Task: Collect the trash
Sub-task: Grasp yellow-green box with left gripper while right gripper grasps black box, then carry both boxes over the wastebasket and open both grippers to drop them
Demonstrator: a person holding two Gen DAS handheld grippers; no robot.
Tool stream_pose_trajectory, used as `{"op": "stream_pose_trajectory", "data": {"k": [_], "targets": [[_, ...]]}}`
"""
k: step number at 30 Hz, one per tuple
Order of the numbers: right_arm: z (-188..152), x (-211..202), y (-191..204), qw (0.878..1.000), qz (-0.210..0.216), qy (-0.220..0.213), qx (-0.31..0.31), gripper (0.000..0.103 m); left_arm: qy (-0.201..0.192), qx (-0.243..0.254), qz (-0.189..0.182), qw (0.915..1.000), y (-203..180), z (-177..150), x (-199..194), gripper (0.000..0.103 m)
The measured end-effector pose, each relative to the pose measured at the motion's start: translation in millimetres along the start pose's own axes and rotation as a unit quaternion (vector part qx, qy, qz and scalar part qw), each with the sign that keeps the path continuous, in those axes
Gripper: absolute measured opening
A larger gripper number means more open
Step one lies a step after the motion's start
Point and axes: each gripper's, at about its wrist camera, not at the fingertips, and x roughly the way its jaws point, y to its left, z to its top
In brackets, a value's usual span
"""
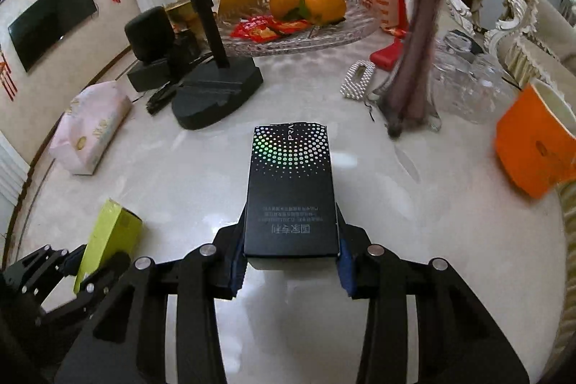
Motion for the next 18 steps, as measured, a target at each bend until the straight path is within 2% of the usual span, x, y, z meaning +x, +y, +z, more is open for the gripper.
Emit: {"op": "stream_pose_trajectory", "data": {"k": [5, 9, 13, 18], "targets": [[-27, -25, -5, 1.000, 0.011, -0.004, 0.025, 0.039, -0.003, 0.003, -0.010, 0.9999, 11, -18, -22, 0.030], [-57, -49, -6, 0.999, 0.027, -0.005, 0.041, 0.039, -0.010, -0.006, -0.032, 0.9994, 26, -41, -49, 0.030], [-98, -94, 2, 0.997, 0.052, -0.022, 0.045, 0.039, -0.029, -0.001, -0.050, 0.9983, 37, -75, -93, 0.030], [-173, -182, 25, 0.993, 0.088, -0.067, 0.035, 0.039, -0.062, 0.022, -0.082, 0.9945, 45, -139, -170, 0.030]]}}
